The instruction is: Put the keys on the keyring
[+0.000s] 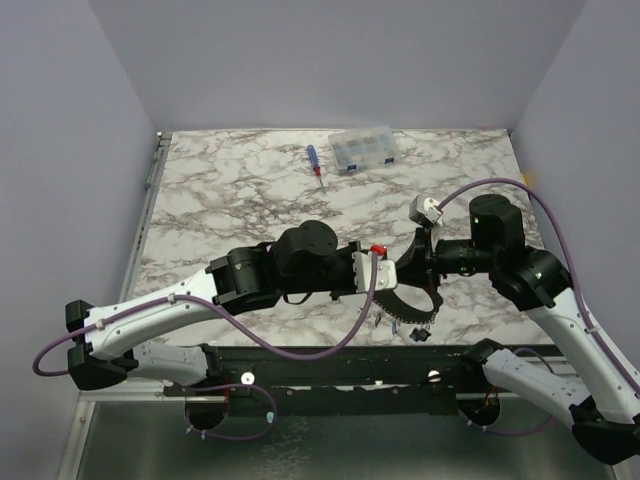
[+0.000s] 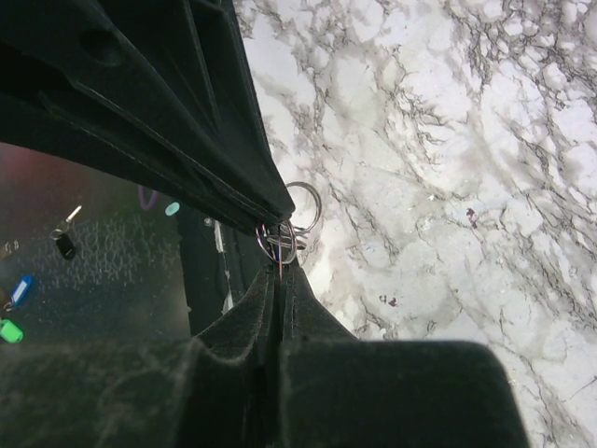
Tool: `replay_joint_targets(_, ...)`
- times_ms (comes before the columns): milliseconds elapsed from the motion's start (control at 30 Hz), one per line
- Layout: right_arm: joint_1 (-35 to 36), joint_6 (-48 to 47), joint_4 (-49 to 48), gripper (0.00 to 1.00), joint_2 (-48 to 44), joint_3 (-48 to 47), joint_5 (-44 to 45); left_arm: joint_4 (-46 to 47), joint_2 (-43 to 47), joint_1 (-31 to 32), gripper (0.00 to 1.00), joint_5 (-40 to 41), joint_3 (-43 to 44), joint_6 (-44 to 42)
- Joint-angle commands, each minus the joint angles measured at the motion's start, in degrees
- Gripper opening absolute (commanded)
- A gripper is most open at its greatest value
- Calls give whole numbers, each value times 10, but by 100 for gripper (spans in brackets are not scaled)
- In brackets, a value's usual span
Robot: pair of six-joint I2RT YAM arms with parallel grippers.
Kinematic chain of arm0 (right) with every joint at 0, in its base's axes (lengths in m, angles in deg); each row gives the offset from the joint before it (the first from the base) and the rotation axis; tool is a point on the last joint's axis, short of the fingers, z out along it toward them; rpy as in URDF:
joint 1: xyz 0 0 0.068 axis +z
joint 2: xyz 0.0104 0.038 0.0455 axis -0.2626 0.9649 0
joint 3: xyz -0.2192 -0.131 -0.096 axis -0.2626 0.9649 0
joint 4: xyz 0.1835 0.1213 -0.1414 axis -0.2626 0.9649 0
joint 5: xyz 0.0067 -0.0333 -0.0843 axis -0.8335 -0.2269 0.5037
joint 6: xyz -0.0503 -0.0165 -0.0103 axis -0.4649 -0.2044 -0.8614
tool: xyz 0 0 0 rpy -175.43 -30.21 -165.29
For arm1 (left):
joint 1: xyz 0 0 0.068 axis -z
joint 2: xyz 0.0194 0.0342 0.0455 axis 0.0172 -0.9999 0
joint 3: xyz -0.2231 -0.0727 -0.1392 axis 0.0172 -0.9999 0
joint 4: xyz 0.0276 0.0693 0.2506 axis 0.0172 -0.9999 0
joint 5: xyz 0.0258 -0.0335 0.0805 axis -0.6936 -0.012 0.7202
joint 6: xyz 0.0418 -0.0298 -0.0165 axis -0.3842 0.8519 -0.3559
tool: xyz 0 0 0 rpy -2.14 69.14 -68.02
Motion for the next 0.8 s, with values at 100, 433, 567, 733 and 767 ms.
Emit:
replay_joint_targets(100,-2,3,26,1,-5,-10,-3,37,43,-1,10,25,-13,11)
replay_joint_targets(433,-3,3,26,1,-10,-9,-10,50,46,-1,11,20,-29,18)
replay_joint_targets(567,-2,3,27,1,-12,-8,-6,49,48,-2,37,4,-26,27)
replay_joint_targets(733,-2,4,31,1,-13,-8,-1,46,44,-1,56,-17,-21,34)
replay_joint_targets(767,-2,4,31,1,-11,-8,-1,44,40,-1,56,-20,-20,34)
